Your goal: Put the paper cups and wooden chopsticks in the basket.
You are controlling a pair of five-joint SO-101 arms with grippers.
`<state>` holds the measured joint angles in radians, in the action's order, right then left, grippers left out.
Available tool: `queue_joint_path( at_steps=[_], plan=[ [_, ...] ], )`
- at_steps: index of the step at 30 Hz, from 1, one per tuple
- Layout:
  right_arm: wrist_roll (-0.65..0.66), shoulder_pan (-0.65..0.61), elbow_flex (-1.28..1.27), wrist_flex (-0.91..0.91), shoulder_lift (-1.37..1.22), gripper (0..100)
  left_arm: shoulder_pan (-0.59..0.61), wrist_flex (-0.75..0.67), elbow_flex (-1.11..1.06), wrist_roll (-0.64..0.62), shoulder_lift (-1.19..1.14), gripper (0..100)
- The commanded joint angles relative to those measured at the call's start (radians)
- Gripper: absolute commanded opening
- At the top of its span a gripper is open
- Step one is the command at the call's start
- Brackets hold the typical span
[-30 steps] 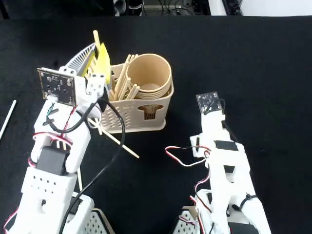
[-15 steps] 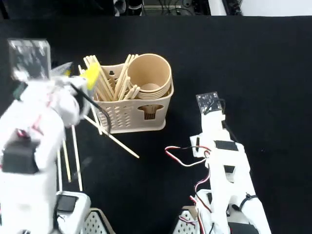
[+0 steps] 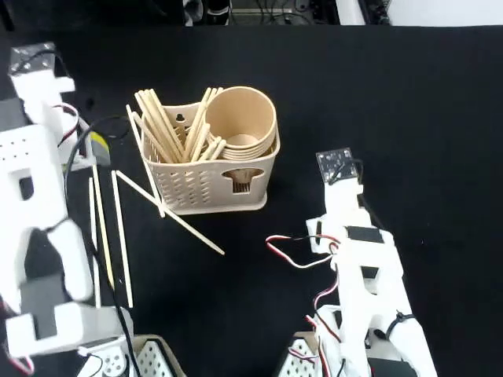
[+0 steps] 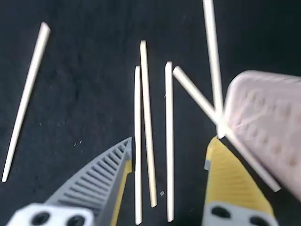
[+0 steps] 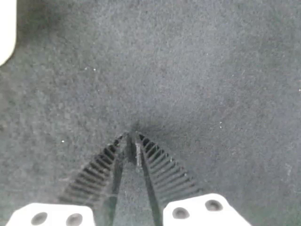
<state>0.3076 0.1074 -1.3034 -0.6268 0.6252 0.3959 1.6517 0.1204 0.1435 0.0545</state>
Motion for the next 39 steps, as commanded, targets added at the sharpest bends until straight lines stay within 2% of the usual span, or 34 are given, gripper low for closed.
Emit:
queue_joint_path(
  at_steps=[1,10,16,19,24,26,32,39],
  plan=[
    [0.006,-0.005,0.008,-0.006,0.004,1.2,0.05,-0.002,0.002,0.087,-0.106,25],
    [0.006,-0.005,0.008,-0.006,0.004,1.2,0.044,-0.321,-0.163,0.103,-0.324,25],
    [0.006,-0.005,0.008,-0.006,0.004,1.2,0.038,-0.446,-0.231,0.103,-0.425,25],
    [0.006,-0.005,0.008,-0.006,0.004,1.2,0.056,-0.451,-0.231,0.103,-0.442,24],
    [0.006,-0.005,0.008,-0.006,0.004,1.2,0.048,-0.451,-0.236,0.107,-0.451,2],
    [0.006,-0.005,0.008,-0.006,0.004,1.2,0.042,-0.456,-0.254,0.103,-0.446,4],
    [0.006,-0.005,0.008,-0.006,0.004,1.2,0.039,-0.456,-0.272,0.103,-0.384,3],
    [0.006,-0.005,0.008,-0.006,0.004,1.2,0.036,-0.456,-0.41,0.103,0.021,3]
  ],
)
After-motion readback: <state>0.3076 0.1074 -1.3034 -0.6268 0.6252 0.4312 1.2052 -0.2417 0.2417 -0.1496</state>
